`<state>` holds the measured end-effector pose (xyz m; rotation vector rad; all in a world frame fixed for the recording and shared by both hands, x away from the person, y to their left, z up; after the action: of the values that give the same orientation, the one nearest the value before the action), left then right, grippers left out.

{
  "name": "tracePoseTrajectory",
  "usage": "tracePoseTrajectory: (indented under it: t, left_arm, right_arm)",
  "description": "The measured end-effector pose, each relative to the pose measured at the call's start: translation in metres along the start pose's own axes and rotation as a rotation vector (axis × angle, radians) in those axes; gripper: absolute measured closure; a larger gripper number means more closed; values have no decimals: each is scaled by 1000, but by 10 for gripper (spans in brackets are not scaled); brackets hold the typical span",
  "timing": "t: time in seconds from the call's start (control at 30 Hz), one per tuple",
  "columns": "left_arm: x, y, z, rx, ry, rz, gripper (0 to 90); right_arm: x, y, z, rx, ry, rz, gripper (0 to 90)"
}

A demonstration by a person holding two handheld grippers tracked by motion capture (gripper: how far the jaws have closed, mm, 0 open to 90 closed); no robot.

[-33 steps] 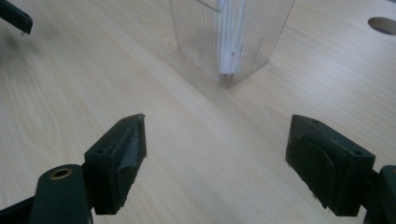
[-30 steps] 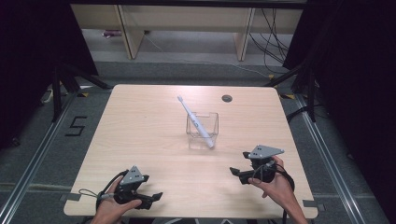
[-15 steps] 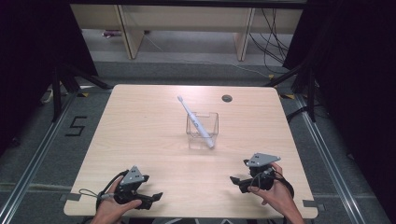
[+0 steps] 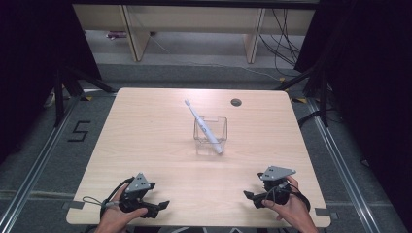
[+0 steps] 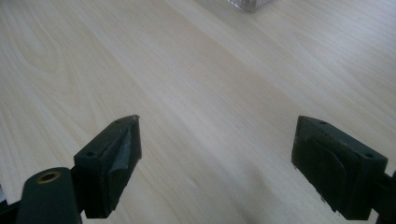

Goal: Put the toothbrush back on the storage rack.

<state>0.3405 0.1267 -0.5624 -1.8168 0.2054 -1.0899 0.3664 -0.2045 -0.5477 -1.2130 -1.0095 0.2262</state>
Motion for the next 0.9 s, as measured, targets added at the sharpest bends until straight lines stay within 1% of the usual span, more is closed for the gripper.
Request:
tracePoseTrajectory:
  t: [0.03, 0.1, 0.13, 0.17, 0.27, 0.3, 0.33, 0.37, 0.4, 0.43, 0.53, 0.57, 0.6, 0.63, 0.67, 0.7, 0.73, 0.77, 0.8, 0.83, 0.87, 0.9]
  left_arm:
    - [0, 0, 0, 0, 0, 0, 152]
    - [0, 0, 0, 1, -2, -4, 152]
    - [0, 0, 0, 2, -4, -6, 152]
    - [0, 0, 0, 2, -3, -6, 152]
    - [0, 0, 0, 3, -2, -4, 152]
    - [0, 0, 0, 2, -1, -2, 152]
    - [0, 0, 1, 5, -1, -2, 152]
    - [0, 0, 0, 2, -2, -3, 153]
    - [0, 0, 0, 2, -4, -4, 152]
    - [0, 0, 1, 7, -5, -7, 152]
    - [0, 0, 0, 3, -5, -5, 153]
    - [0, 0, 0, 4, -4, -4, 153]
    - [0, 0, 0, 2, -4, -5, 152]
    - [0, 0, 0, 3, -4, -5, 152]
    - [0, 0, 3, 15, 5, -1, 152]
    - [0, 0, 3, 17, 4, -3, 152]
    - [0, 0, 1, 8, -5, -7, 153]
    - [0, 0, 1, 7, -5, -5, 153]
    - [0, 0, 0, 3, 1, 1, 152]
    - [0, 0, 0, 3, -4, -2, 153]
    - [0, 0, 1, 8, -3, -4, 153]
    - [0, 0, 0, 4, -4, -1, 152]
  right_arm:
    - [-1, 0, 0, 6, -6, 2, 167]
    - [-3, -1, 1, 11, 2, 0, 167]
    - [-4, -3, 0, -3, 5, -2, 168]
    - [-6, -3, 1, 1, -2, 0, 168]
    - [-9, -4, 3, 7, 9, 7, 168]
    - [-9, -4, 3, 16, 0, 3, 168]
    - [-10, -5, 2, 0, 3, 0, 168]
    - [-11, -4, 2, 0, 3, 1, 168]
    - [-11, -4, 3, 13, -4, -2, 168]
    - [-14, -6, 3, 9, 28, 4, 168]
    - [-15, -7, 4, 16, 20, 0, 167]
    - [-17, -8, 4, 10, 35, 3, 166]
    - [-16, -6, 3, 8, 15, -14, 166]
    - [-16, -6, 3, 8, 15, -14, 166]
    - [-19, -7, 3, 9, 30, -6, 166]
    - [-21, -7, 5, 10, 39, 4, 167]
    - [-22, -8, 4, 8, 45, 9, 168]
    - [-23, -7, 3, 14, 33, 3, 168]
    - [-24, -6, 3, 11, 35, 2, 168]
    - [-24, -7, 2, 15, 29, 1, 168]
    - [-25, -7, 3, 14, 45, 7, 168]
    - [-25, -8, 2, 7, 44, -2, 168]
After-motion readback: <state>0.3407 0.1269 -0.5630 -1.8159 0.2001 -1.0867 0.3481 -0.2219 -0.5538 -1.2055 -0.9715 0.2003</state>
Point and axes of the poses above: each handheld gripper's, and its own axes: y roughly forward along the jaws, x roughly out of its top, z roughly to its left, the point moved 9 cm from there along y, roughly forward along the jaws, and after that the axes turned 13 degrees about z, right-handed, at the moved point
